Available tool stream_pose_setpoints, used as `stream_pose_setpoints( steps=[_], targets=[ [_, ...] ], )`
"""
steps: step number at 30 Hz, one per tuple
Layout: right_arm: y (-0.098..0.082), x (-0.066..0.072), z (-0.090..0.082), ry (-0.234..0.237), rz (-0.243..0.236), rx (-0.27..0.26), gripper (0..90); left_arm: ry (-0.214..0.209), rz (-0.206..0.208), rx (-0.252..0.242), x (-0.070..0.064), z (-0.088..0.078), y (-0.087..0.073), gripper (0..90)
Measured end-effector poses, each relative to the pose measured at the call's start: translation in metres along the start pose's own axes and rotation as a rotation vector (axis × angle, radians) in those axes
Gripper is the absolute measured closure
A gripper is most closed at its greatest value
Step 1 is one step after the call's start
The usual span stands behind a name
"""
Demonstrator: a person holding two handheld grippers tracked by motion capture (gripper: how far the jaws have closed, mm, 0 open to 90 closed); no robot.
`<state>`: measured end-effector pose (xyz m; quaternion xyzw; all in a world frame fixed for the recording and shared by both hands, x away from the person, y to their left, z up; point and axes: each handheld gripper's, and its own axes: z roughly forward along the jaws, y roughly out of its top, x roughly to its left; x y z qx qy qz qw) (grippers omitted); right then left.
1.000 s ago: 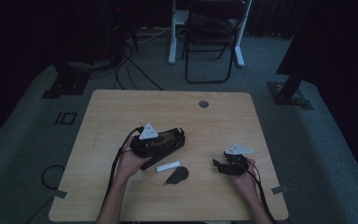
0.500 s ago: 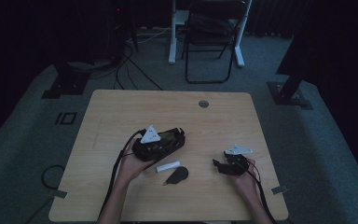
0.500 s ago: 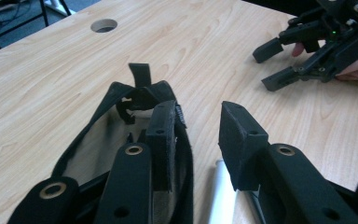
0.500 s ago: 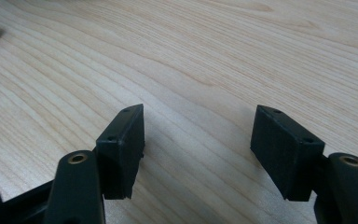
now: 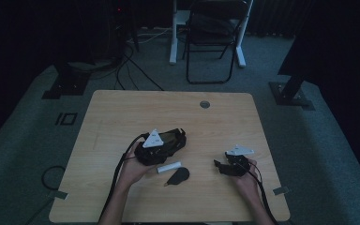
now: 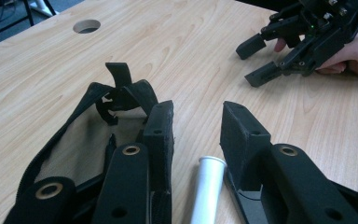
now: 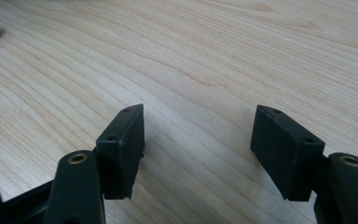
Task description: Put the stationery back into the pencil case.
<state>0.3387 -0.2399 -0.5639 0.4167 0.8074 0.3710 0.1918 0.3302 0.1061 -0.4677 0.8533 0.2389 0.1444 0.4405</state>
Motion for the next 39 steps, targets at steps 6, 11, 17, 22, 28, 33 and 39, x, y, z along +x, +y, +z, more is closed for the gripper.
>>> stream_pose_setpoints(
  steps=[6,11,17,22,28,33,39],
  targets=[
    [0.000,0.000,0.000,0.000,0.001,0.000,35.0,0.006,0.012,0.008,-0.004,-0.001,-0.003,64.4],
    [0.000,0.000,0.000,0.000,-0.001,0.000,35.0,0.004,0.005,0.004,-0.005,-0.001,-0.006,64.1],
    [0.000,0.000,0.000,0.000,-0.001,0.000,35.0,0.003,0.003,0.008,-0.007,0.000,-0.010,63.9],
    [0.000,0.000,0.000,0.000,-0.001,0.000,35.0,0.001,-0.003,0.013,-0.008,0.002,-0.014,63.8],
    [0.000,0.000,0.000,0.000,-0.001,0.000,35.0,0.001,0.006,0.028,-0.012,0.005,-0.019,64.1],
    [0.000,0.000,0.000,0.000,-0.002,0.000,35.0,-0.012,-0.002,0.039,-0.014,0.010,-0.024,65.2],
    [0.000,0.000,0.000,0.000,-0.002,0.001,34.9,-0.013,-0.007,0.053,-0.014,0.013,-0.030,66.9]
  ],
)
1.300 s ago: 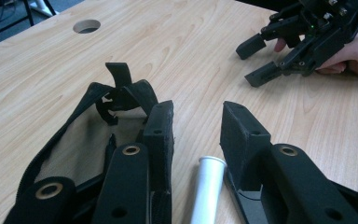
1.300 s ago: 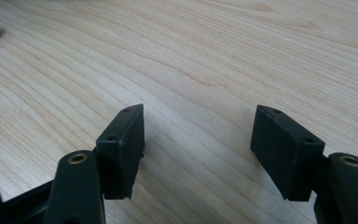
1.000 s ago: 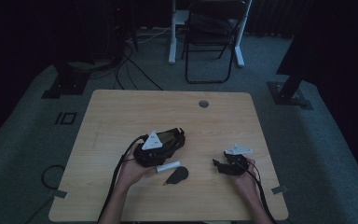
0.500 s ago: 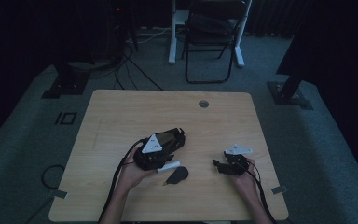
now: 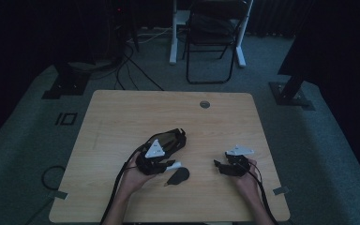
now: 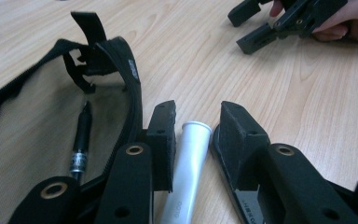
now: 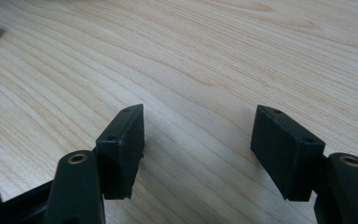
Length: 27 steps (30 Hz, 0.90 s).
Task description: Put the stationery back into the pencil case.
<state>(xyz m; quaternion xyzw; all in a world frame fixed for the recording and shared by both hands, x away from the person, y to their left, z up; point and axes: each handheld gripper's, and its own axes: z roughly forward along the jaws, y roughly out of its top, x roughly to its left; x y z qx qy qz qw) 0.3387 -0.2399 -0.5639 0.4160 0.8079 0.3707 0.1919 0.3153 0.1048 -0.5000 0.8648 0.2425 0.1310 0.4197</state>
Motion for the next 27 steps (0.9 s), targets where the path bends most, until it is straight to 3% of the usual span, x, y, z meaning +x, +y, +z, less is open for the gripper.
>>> stream_pose_setpoints(
  steps=[6,13,27],
  targets=[
    [0.000,0.000,0.000,0.000,0.000,0.000,34.9,0.004,-0.005,0.011,-0.001,0.003,-0.006,67.4],
    [0.000,0.000,0.000,0.000,0.000,0.000,34.9,0.023,0.018,0.049,-0.003,0.009,-0.012,67.1],
    [0.000,0.000,0.000,0.000,0.000,0.000,34.9,0.027,0.015,0.068,-0.004,0.016,-0.022,65.0]
  ],
)
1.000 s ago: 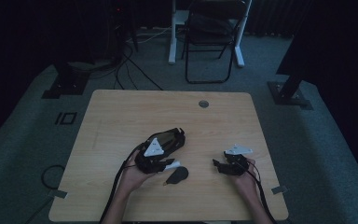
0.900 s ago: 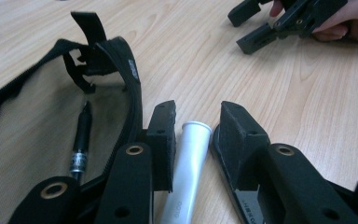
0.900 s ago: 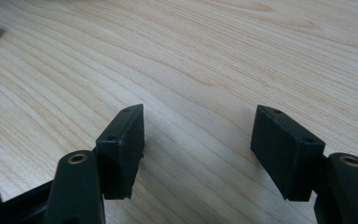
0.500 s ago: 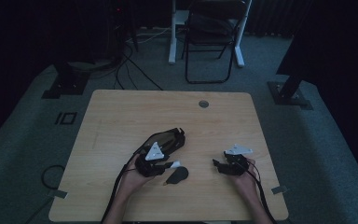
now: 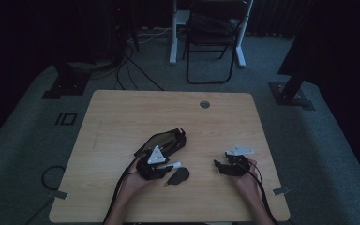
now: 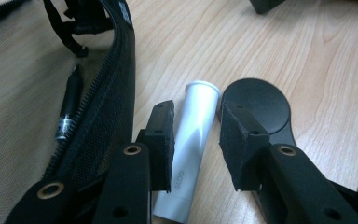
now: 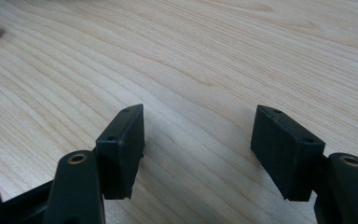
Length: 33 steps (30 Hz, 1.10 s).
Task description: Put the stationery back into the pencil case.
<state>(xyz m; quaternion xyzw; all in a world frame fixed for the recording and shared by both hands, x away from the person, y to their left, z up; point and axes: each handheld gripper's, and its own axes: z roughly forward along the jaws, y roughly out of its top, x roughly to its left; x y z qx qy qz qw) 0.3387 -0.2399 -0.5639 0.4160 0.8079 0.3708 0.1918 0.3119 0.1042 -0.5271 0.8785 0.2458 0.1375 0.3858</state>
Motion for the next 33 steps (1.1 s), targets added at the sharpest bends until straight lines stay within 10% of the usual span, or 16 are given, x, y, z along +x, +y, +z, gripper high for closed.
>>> stream_pose_setpoints(
  steps=[33],
  targets=[
    [0.000,0.000,0.000,0.000,-0.001,0.000,34.9,0.021,0.008,0.081,-0.006,0.017,-0.016,65.3]
  ],
)
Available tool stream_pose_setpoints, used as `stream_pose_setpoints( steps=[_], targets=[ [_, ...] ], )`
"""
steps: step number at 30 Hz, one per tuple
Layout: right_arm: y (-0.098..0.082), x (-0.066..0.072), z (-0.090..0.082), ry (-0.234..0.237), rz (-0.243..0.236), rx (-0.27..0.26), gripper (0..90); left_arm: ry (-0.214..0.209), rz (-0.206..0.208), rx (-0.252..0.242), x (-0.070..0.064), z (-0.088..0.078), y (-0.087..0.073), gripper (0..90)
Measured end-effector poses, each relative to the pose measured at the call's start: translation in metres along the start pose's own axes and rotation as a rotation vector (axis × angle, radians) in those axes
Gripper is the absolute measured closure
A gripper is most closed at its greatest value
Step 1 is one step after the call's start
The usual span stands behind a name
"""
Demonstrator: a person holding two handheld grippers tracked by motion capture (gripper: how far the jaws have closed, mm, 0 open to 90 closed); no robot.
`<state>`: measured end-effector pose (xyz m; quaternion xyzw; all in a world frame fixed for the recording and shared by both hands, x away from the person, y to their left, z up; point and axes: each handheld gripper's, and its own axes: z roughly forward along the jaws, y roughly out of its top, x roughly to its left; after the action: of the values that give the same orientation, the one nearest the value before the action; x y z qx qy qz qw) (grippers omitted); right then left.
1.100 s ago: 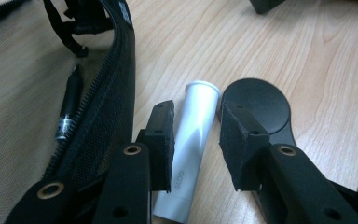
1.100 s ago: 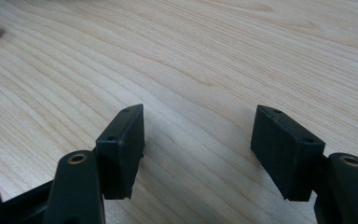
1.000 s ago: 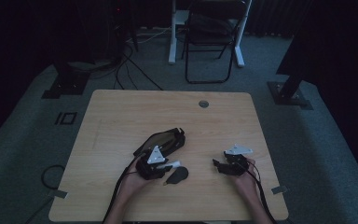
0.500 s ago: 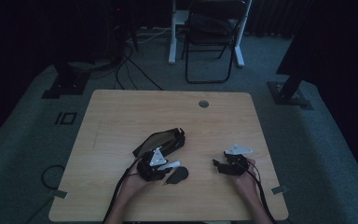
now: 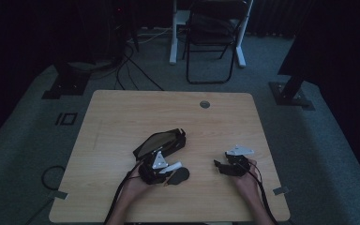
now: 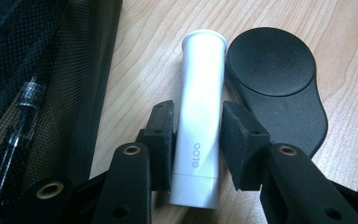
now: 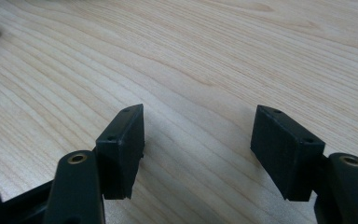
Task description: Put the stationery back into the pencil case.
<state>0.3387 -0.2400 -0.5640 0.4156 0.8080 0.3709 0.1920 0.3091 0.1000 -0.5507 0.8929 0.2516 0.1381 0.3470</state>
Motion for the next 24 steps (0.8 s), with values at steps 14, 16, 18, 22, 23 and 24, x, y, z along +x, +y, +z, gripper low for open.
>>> stream_pose_setpoints(
  steps=[14,16,18,22,23,24],
  targets=[
    [0.0000,0.0000,0.0000,0.000,0.000,0.000,34.9,-0.031,-0.028,0.007,0.0023,-0.0005,-0.0003,70.0],
    [0.0000,0.0000,0.0000,0.000,0.000,0.000,34.9,-0.028,-0.024,0.009,0.0019,-0.0006,0.0000,70.3],
    [0.0000,0.0001,0.0000,0.000,0.000,0.000,34.9,-0.027,-0.026,0.008,0.0018,-0.0007,-0.0002,70.6],
    [0.0000,0.0000,0.0000,0.000,0.000,0.000,34.9,-0.028,-0.032,0.000,0.0020,-0.0008,-0.0013,70.8],
    [0.0000,0.0000,0.0000,0.000,0.000,0.000,34.9,-0.027,-0.031,0.000,0.0019,-0.0009,-0.0013,70.9],
    [0.0000,0.0000,0.0000,0.000,0.000,0.000,34.9,-0.025,-0.031,-0.001,0.0019,-0.0009,-0.0014,70.9]
  ],
)
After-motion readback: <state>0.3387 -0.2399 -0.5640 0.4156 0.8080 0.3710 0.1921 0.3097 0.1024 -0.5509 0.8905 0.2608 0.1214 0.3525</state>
